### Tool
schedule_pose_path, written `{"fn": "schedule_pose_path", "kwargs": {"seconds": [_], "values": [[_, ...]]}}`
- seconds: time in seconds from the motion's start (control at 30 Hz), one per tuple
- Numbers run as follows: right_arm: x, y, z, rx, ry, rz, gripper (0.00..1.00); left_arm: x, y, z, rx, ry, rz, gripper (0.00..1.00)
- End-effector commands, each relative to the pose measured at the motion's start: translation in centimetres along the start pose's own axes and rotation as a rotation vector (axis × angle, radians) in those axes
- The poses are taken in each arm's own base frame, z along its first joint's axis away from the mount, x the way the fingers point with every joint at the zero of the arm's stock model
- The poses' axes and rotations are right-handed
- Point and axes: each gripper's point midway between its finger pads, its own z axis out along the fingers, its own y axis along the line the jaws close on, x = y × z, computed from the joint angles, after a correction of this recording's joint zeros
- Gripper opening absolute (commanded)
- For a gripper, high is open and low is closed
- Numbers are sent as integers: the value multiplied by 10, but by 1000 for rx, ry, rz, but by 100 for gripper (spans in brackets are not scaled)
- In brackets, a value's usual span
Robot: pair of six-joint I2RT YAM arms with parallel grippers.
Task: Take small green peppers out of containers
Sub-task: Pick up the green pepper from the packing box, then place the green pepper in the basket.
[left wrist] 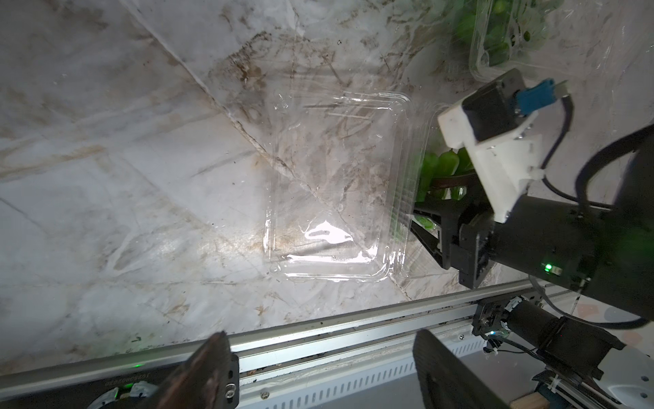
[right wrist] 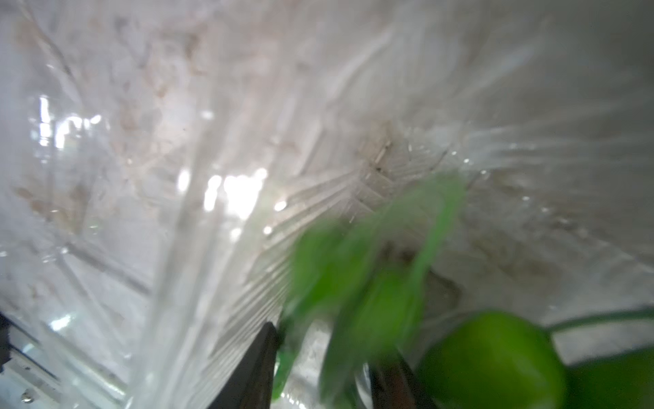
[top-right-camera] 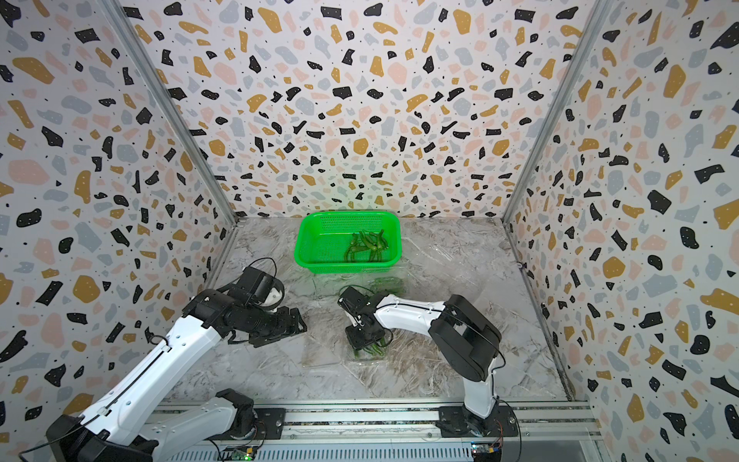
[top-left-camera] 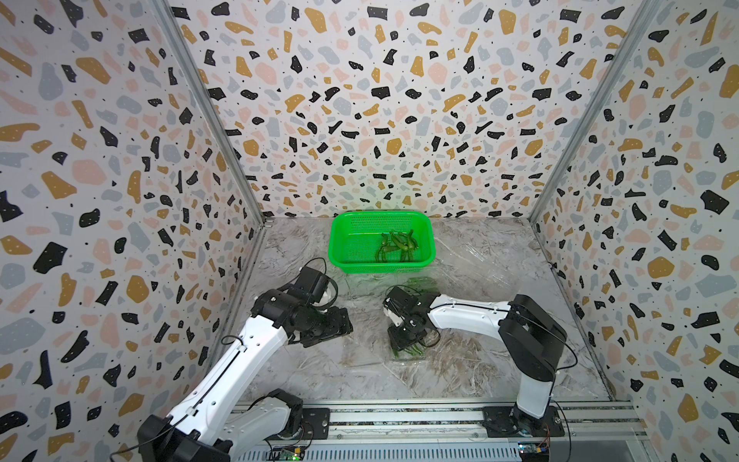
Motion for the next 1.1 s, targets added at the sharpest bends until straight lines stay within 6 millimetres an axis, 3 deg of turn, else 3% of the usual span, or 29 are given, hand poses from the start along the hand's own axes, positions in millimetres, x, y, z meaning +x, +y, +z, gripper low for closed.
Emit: {"fn": "schedule_pose_path", "kwargs": {"seconds": [0.0, 0.1, 0.2, 0.67, 0.77, 0.9, 1.07], "values": [[6, -7, 8, 28, 32, -14, 38, 0, 3, 1, -7, -3, 4, 82], [9, -10, 9, 46, 38, -11, 24, 1, 3, 1, -7, -5, 3, 82], [5, -7, -4, 43, 3, -6, 15, 1, 4, 1, -8, -4, 2, 82], [-24, 19, -138, -48, -258, 9, 10, -6, -1, 4, 4, -13, -13, 82], [-38, 19, -169, -86, -337, 26, 9, -9, -2, 4, 2, -16, -12, 82], [-72, 16, -208, -135, -484, 21, 9, -14, -5, 2, 0, -23, -9, 82], [-136, -19, -224, -94, -635, 28, 9, -17, -6, -2, -17, -22, 0, 82]]}}
